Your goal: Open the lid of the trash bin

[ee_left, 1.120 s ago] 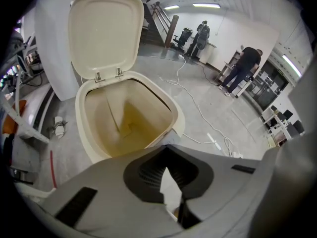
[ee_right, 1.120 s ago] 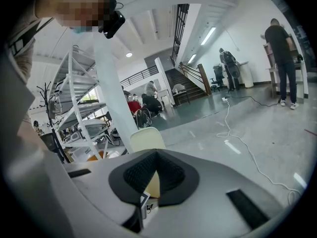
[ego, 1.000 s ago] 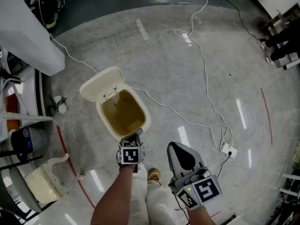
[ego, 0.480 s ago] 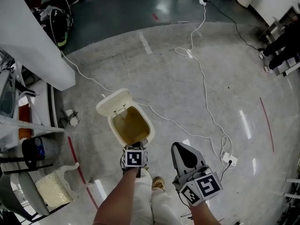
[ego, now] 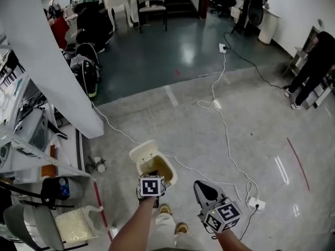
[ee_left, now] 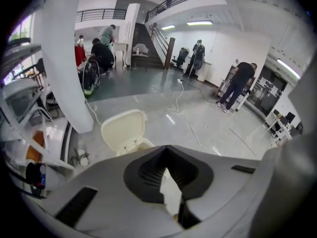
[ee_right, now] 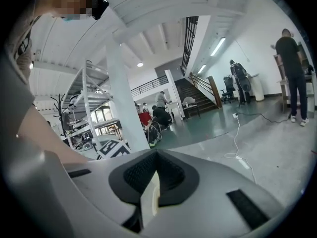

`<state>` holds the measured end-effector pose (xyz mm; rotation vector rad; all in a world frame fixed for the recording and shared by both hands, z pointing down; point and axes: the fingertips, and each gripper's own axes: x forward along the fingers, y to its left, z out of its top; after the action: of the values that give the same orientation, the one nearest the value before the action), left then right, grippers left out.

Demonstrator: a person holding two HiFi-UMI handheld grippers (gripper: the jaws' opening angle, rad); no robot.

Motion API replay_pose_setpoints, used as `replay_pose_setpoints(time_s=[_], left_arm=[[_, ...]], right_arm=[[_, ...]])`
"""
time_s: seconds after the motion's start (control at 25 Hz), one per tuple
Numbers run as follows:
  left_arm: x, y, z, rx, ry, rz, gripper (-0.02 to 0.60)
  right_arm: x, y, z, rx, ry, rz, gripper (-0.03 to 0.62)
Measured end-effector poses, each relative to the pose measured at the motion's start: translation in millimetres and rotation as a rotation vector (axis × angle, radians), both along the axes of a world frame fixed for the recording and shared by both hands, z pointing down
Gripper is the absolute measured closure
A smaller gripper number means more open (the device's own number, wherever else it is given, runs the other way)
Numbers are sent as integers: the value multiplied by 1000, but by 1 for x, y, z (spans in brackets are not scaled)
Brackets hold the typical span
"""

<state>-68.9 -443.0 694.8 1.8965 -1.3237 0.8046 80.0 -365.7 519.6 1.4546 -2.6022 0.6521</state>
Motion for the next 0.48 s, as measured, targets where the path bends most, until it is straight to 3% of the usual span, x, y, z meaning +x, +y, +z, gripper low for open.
replay_pose_setpoints(time_s=[0.48], left_arm=[[-2, 5, -181, 255, 0, 32, 580]], right_arm=[[6, 39, -65, 13, -20, -7, 560]])
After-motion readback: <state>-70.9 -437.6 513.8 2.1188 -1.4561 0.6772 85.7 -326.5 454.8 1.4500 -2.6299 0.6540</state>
